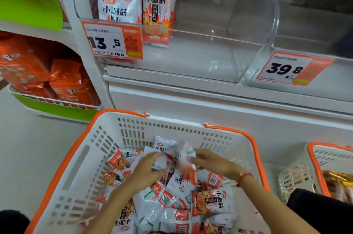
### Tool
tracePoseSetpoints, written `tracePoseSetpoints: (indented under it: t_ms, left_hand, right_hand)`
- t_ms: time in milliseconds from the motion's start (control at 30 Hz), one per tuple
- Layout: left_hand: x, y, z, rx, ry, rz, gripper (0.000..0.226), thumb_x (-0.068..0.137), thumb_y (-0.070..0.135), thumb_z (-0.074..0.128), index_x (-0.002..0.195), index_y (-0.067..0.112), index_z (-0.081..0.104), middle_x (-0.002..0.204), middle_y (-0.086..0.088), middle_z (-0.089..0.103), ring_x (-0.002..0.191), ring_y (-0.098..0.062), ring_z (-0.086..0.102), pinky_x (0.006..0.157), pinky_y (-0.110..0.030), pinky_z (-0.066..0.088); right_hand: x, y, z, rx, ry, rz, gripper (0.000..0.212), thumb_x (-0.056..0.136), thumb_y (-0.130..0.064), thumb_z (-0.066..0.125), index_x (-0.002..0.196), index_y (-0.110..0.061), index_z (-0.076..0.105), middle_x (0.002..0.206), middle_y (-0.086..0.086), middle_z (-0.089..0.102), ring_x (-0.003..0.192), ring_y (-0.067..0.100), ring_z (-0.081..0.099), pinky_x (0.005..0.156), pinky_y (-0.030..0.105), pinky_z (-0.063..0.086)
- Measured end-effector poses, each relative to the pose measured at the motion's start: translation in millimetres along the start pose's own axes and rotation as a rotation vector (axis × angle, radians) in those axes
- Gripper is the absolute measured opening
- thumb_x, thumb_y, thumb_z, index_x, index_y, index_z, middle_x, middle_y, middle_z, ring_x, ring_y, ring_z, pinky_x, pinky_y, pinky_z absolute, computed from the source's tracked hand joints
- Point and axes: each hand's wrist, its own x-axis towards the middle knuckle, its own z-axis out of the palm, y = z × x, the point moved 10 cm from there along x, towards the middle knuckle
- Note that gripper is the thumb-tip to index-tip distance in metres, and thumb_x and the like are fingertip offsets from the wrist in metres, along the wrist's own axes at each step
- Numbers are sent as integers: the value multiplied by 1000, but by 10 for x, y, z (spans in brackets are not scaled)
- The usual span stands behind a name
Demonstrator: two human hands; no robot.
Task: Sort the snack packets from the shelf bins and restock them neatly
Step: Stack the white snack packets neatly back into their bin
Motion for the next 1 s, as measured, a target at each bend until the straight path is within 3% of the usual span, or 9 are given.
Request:
tracePoseSetpoints:
  t_ms: [100,200,300,400,500,733,867,933,1000]
  left_hand:
    - [-60,499,33,-586,-184,-108,62,56,38,71,117,29,63,117,7,62,121,-18,50,107,-36,34]
    - [-149,751,-88,-841,-191,-67,57,73,34,63,119,2,60,107,-11,66,103,-25,61,93,-34,47]
    - [-245,803,-186,-654,-121,-6,40,83,48,66,110,19,67,101,6,74,99,-12,68,95,-31,47]
    - [-284,711,-408,-617,193,-8,22,82,36,72,100,23,67,83,12,74,84,-3,69,79,-21,51]
    - [-330,642,-505,-702,335,8,16,83,28,73,96,19,69,80,4,75,78,-8,72,60,-13,50]
    - [-244,532,-485,-675,357,-101,37,87,54,58,92,17,65,86,0,72,83,-12,69,62,-18,48]
    - [-149,450,-319,-705,177,-88,21,89,43,61,94,25,68,87,5,75,83,-7,71,69,-19,54]
    - [-154,227,-469,-678,307,-143,18,91,36,61,90,19,68,79,4,74,78,-12,71,67,-23,54]
    - [-175,-88,-652,-645,449,-238,31,89,38,64,87,8,68,78,-2,70,78,-21,67,76,-33,54]
  right_hand:
    - [-187,-280,47,339,-156,-12,41,100,-35,45,130,-10,56,126,5,65,117,16,60,101,27,47]
    - [-319,-444,115,504,-243,-28,43,101,-30,44,133,-3,53,130,14,61,123,27,56,106,37,44]
    - [-370,-457,98,446,-165,-10,45,97,-38,50,128,-6,59,123,14,66,114,25,63,100,36,49]
    - [-350,-492,-4,229,75,-20,58,79,-58,66,120,-17,63,113,6,70,99,16,67,97,34,52]
    - [-349,-573,-101,197,265,-117,38,79,-44,74,104,-15,71,98,6,74,92,19,70,92,35,54]
    - [-256,-646,-139,394,393,-207,36,75,-30,80,91,1,72,81,10,75,74,26,72,69,31,58]
    - [-103,-572,0,423,283,-194,19,87,-37,68,87,-19,73,86,6,75,81,23,73,76,29,59]
    - [29,-342,100,390,238,-115,26,97,-42,50,97,-27,71,96,1,73,94,21,70,80,24,56]
    - [155,-64,60,28,360,-90,31,102,-33,43,120,-17,63,116,3,67,109,23,63,84,19,51]
